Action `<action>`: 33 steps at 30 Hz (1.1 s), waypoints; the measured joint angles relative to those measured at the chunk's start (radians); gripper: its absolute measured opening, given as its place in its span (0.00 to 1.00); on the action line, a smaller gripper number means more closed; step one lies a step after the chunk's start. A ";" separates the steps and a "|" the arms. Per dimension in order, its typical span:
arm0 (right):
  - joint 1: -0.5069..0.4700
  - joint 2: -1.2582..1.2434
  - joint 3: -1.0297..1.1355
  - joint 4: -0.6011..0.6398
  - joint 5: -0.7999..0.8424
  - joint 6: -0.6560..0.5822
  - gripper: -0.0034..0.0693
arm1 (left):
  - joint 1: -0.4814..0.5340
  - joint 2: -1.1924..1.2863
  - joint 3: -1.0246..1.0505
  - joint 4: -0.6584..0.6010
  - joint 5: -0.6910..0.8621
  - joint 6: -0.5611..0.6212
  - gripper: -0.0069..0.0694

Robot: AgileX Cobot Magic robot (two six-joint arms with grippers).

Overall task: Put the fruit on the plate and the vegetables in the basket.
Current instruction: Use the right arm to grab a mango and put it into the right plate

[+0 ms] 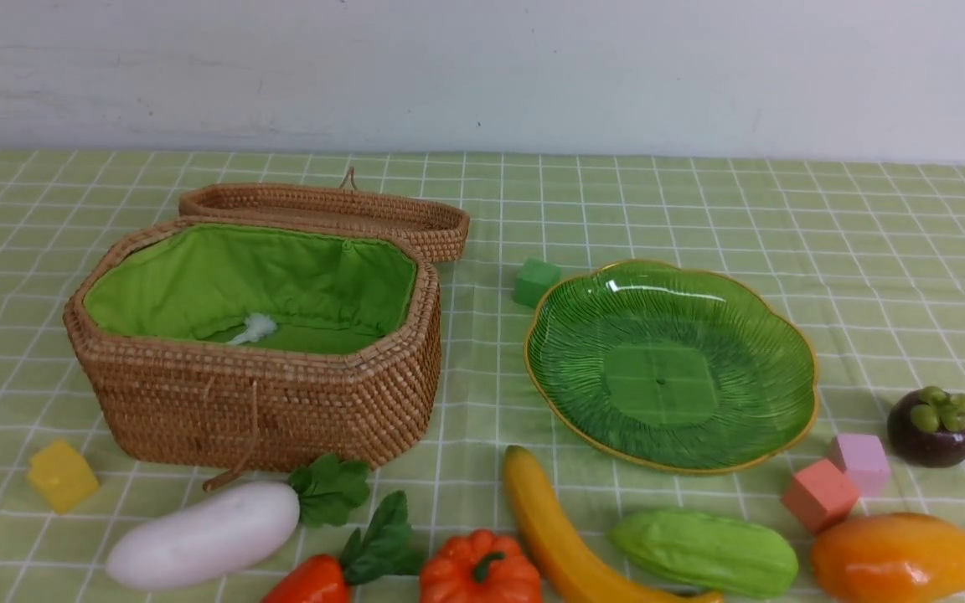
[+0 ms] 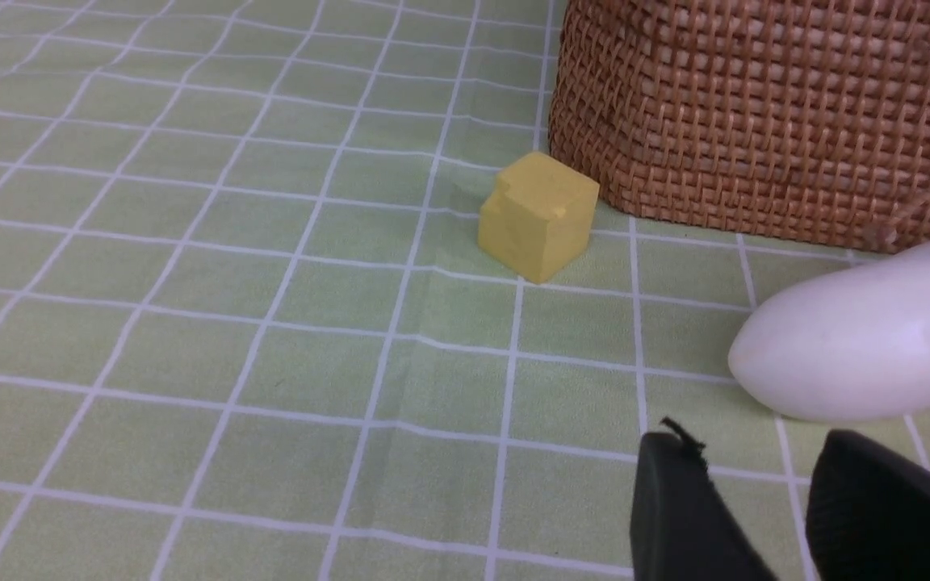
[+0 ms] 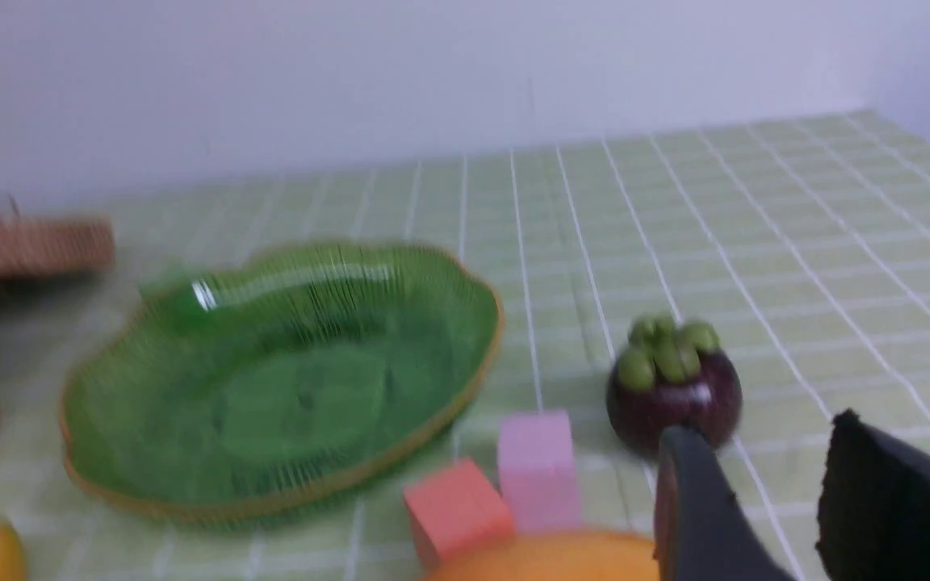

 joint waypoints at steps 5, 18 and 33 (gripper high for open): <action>0.000 0.000 0.000 0.194 -0.147 0.000 0.38 | 0.000 0.000 0.000 0.000 0.000 0.000 0.40; 0.000 0.000 -0.111 0.396 -0.284 0.021 0.38 | 0.000 0.000 0.000 0.000 0.000 0.000 0.40; 0.000 0.534 -0.699 0.283 0.192 -0.294 0.38 | 0.000 0.000 0.000 0.000 0.000 0.000 0.40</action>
